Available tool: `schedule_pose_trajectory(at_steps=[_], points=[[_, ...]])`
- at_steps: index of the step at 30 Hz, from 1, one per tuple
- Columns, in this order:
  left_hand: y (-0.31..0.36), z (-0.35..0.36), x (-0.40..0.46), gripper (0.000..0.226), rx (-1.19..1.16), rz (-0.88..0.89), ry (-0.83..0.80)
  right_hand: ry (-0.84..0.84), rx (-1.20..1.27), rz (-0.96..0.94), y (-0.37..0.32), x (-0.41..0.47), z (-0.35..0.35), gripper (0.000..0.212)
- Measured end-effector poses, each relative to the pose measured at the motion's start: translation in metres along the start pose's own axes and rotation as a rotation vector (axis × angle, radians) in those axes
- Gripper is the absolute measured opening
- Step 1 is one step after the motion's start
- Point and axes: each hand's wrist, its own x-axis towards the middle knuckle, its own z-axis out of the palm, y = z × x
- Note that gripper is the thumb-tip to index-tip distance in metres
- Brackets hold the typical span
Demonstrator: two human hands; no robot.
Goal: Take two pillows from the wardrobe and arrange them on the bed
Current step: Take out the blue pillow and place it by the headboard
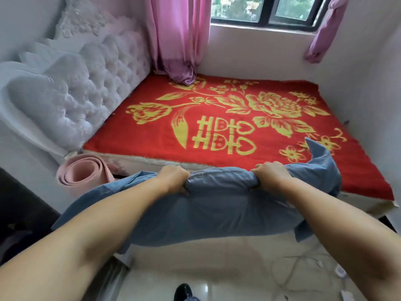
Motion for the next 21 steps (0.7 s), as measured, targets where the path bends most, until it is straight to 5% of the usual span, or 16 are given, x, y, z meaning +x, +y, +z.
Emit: schedule_pose_trajectory(at_steps=[11, 21], points=[[-0.061, -0.115, 0.154, 0.061, 0.082, 0.068, 0.128, 0.119, 0.007, 0.099, 0.094, 0.134, -0.064, 0.025], [-0.103, -0.178, 0.281, 0.062, 0.131, -0.043, 0.151, 0.156, -0.021, 0.022, 0.171, 0.280, -0.096, 0.025]])
